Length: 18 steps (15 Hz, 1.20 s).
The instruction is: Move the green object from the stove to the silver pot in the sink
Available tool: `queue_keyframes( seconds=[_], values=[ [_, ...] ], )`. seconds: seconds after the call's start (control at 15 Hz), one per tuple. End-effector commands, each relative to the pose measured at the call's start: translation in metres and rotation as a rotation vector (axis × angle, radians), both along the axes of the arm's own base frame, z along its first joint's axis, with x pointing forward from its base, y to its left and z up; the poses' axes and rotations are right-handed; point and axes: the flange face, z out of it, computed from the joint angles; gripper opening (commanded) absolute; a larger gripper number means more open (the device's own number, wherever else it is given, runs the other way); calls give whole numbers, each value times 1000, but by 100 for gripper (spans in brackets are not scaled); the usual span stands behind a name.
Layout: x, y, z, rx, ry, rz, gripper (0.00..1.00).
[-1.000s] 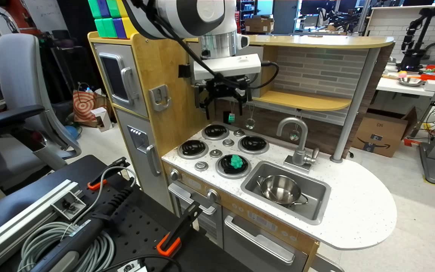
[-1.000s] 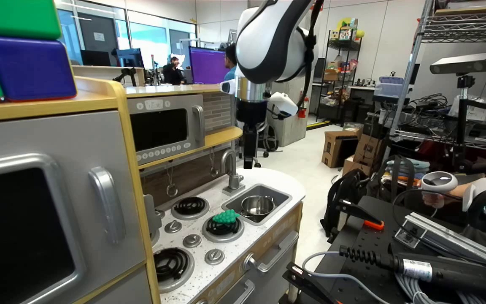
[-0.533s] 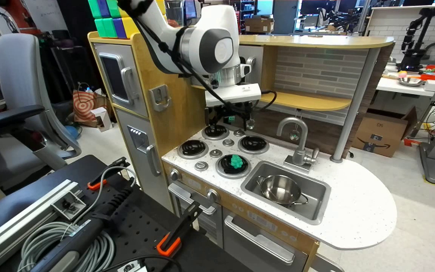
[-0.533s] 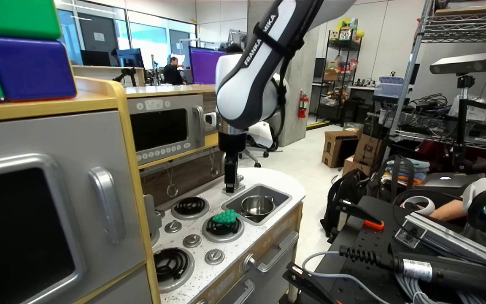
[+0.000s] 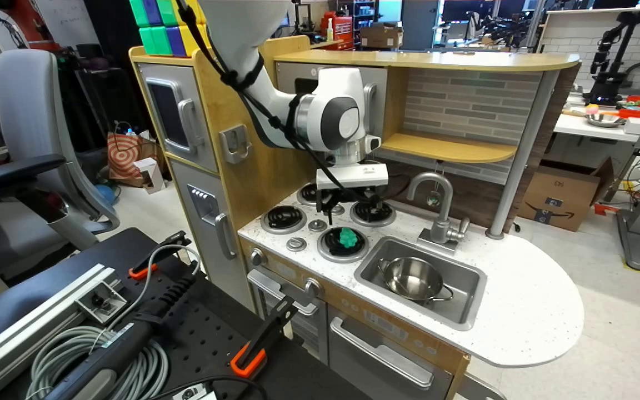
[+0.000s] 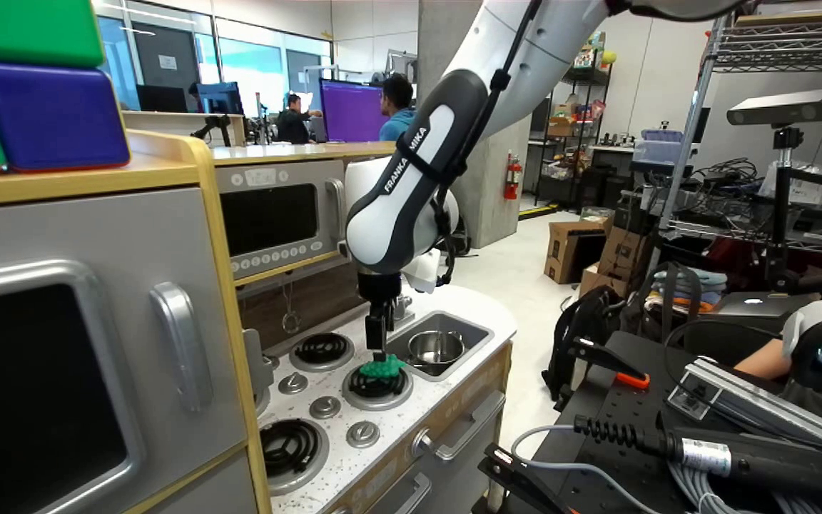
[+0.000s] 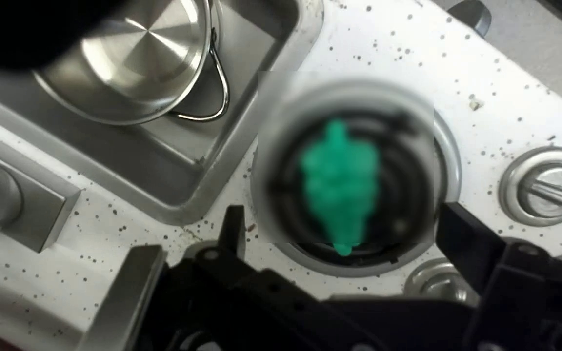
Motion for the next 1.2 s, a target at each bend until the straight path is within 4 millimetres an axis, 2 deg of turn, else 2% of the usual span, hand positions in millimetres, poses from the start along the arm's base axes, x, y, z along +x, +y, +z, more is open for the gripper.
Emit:
queue_keyframes(
  seconds=[0.0,0.27,0.73,0.8,0.87,1.13],
  values=[
    [25,5,-20,-63,48,-4,100],
    [37,5,-29,-79,89,-10,100],
    [26,3,-50,-58,205,-35,100],
    [26,3,-52,-57,209,-37,75],
    [26,3,-53,-57,212,-38,72],
    [26,4,-54,-48,212,-44,42]
  ],
)
